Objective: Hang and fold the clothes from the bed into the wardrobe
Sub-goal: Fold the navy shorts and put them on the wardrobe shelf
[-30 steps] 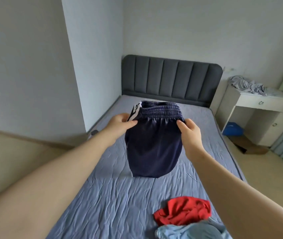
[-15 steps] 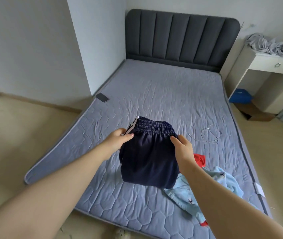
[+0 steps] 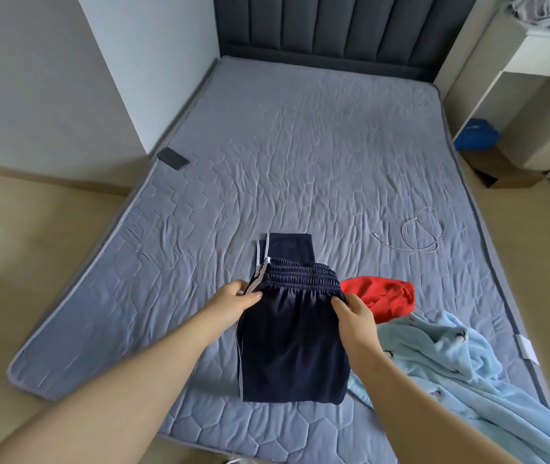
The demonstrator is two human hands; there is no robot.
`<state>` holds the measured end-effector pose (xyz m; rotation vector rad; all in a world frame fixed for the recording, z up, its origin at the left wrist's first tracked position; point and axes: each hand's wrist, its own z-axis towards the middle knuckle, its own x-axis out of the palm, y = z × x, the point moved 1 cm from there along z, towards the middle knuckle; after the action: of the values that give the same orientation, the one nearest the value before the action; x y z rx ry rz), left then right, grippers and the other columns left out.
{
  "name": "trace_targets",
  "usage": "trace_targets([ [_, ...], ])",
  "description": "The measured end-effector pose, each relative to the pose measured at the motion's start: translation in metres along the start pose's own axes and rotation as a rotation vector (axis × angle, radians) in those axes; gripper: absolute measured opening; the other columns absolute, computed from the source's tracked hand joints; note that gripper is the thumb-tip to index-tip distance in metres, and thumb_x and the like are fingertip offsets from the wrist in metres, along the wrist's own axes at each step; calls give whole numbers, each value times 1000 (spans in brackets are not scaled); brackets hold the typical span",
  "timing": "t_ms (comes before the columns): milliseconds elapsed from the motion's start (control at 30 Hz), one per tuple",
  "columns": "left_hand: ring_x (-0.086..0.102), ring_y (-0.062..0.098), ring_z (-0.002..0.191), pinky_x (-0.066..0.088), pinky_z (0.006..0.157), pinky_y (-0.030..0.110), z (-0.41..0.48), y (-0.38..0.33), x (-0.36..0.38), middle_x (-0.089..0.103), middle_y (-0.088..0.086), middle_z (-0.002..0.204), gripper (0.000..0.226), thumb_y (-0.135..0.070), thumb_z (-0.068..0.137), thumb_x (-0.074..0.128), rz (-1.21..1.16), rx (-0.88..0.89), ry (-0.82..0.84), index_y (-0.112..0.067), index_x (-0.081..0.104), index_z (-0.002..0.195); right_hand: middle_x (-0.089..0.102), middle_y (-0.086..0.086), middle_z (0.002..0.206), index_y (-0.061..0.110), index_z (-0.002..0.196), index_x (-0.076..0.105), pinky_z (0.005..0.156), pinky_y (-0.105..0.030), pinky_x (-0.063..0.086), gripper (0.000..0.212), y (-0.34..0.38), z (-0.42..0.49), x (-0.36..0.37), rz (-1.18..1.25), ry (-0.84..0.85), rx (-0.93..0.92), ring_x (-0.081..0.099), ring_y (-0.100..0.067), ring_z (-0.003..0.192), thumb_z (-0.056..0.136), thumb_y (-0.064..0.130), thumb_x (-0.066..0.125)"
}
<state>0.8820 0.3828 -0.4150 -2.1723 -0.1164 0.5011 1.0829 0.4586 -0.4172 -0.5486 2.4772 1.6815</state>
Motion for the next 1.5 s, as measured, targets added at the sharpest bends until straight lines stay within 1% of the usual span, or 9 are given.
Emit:
trace_targets([
  [133, 56, 14, 94, 41, 78, 24, 75, 6, -7, 59, 1, 108, 12, -30, 91, 58, 1, -74, 20, -22, 58, 100, 47, 2, 61, 14, 66, 48, 63, -32, 34, 26, -2, 67, 33, -156, -48, 64, 43, -19, 68, 91, 20, 51],
  [267, 54, 18, 101, 39, 83, 26, 163, -9, -14, 58, 3, 118, 34, -33, 91, 56, 24, -50, -6, -17, 53, 121, 53, -12, 89, 16, 77, 60, 79, -36, 37, 22, 13, 153, 65, -404, -155, 42, 48, -29, 91, 89, 32, 51],
  [367, 54, 23, 111, 40, 92, 29, 230, -27, -10, 57, 8, 128, 37, -33, 95, 48, 20, 28, -79, -20, 49, 130, 51, -9, 78, 20, 74, 63, 70, -34, 43, 19, 26, 213, 86, -262, -221, 20, 47, -27, 78, 88, 28, 52],
  [467, 28, 24, 139, 22, 114, 38, 275, -26, 4, 24, 4, 154, 57, -38, 99, 38, 54, 29, -74, -28, 13, 149, 62, -6, 86, 23, 126, 55, 57, -32, 42, 36, 20, 255, 98, 0, -184, 64, 55, -23, 66, 92, 17, 45],
  [533, 16, 22, 143, 14, 116, 36, 292, -7, 14, 10, 1, 158, 63, -38, 99, 37, 83, -17, -91, -26, 3, 150, 50, -6, 135, 24, 147, 26, 78, -28, 45, 55, -6, 269, 104, 53, -117, 135, 57, -16, 95, 95, 16, 42],
  [633, 20, 23, 142, 18, 112, 31, 300, 42, 33, 13, 5, 157, 63, -37, 98, 39, 137, -97, -61, -23, 6, 150, 27, -1, 153, 24, 150, 16, 108, -29, 27, 62, -68, 271, 115, 22, 8, 195, 36, -18, 133, 95, 15, 44],
  [867, 31, 25, 137, 27, 108, 34, 301, 133, 72, 26, 6, 153, 71, -39, 91, 51, 198, -316, -12, -18, 14, 148, 35, -5, 149, 24, 147, 25, 113, -43, 29, 65, -174, 252, 108, -118, 82, 378, 37, -26, 134, 90, 14, 54],
  [1267, 38, 30, 132, 33, 103, 37, 338, 183, 106, 33, 9, 148, 87, -38, 79, 69, 97, -519, -146, -12, 20, 145, 52, -12, 126, 18, 135, 37, 99, -48, 43, 72, -223, 298, 114, -161, -30, 426, 54, -34, 112, 72, 19, 72],
  [1500, 54, 24, 100, 44, 88, 30, 346, 196, 104, 57, 7, 119, 40, -15, 87, 61, 83, -406, 2, -12, 44, 123, 65, -11, 101, 11, 104, 55, 87, -42, 53, 33, -232, 300, 121, -93, 34, 523, 64, -28, 89, 76, 10, 71],
])
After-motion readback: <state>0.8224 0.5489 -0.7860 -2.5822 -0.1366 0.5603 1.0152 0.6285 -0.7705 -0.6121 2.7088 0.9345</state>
